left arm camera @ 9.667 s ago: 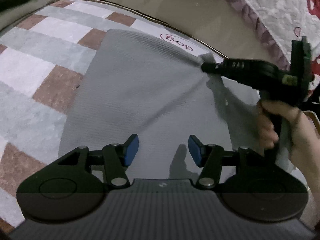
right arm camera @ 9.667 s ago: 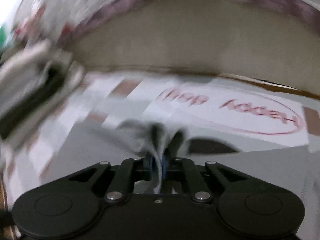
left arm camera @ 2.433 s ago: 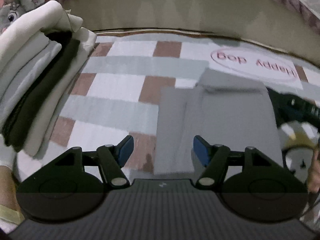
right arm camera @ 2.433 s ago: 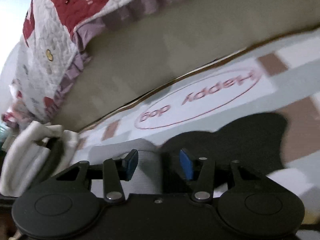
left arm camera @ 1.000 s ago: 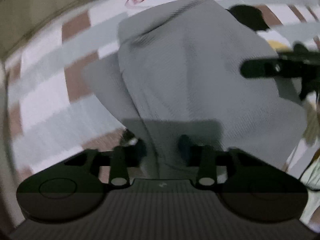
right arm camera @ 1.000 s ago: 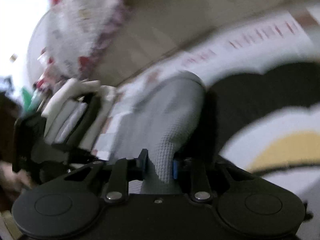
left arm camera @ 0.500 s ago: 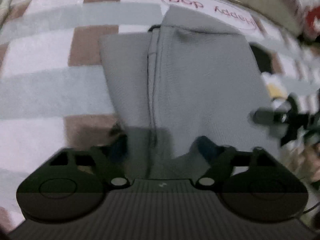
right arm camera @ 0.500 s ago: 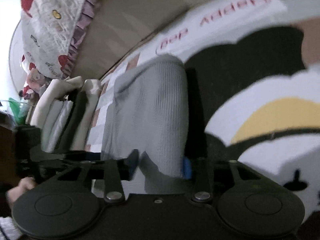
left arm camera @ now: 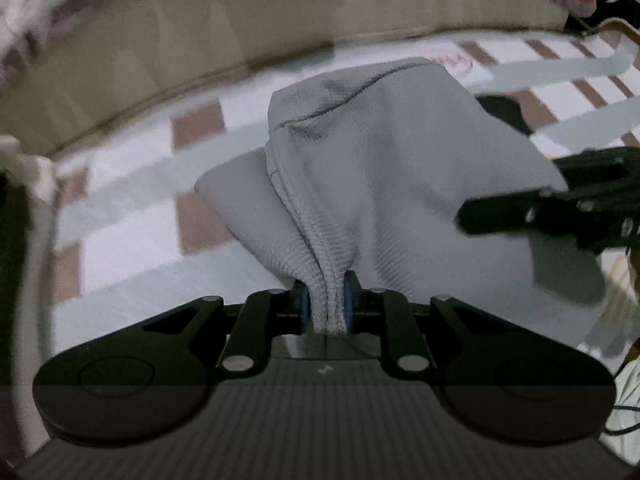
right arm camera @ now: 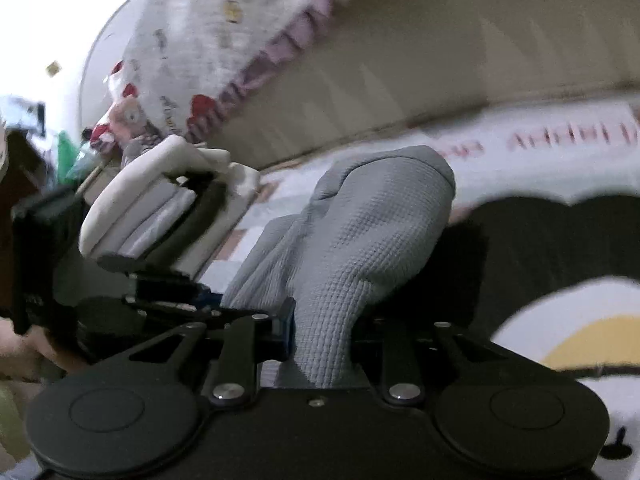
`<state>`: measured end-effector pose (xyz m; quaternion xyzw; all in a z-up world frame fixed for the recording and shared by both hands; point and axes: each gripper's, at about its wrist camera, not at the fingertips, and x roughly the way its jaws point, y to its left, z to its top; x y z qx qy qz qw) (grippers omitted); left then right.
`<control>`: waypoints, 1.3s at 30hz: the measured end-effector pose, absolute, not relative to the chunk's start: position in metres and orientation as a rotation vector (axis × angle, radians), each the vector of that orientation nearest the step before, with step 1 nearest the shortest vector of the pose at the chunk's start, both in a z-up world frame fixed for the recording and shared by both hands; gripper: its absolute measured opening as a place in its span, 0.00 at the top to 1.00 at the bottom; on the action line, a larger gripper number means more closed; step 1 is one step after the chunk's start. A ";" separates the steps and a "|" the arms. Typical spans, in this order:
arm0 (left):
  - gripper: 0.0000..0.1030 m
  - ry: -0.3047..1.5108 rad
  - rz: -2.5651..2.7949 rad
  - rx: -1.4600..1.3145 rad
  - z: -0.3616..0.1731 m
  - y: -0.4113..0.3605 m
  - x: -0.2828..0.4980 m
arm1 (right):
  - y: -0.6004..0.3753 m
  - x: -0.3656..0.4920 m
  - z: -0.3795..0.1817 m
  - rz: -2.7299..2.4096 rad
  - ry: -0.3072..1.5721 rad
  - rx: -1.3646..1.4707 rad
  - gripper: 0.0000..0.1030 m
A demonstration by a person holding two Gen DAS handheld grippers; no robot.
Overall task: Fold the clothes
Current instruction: 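Grasp the folded shirt with the left gripper while the right gripper holds its other end, then lift the folded shirt with both grippers and carry it toward the clothes stack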
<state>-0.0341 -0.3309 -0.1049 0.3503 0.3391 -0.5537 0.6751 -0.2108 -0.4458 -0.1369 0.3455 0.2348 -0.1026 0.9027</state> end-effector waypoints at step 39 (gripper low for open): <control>0.84 0.255 -0.664 0.776 0.161 -0.149 0.192 | -0.298 0.059 0.113 0.190 0.156 0.534 0.74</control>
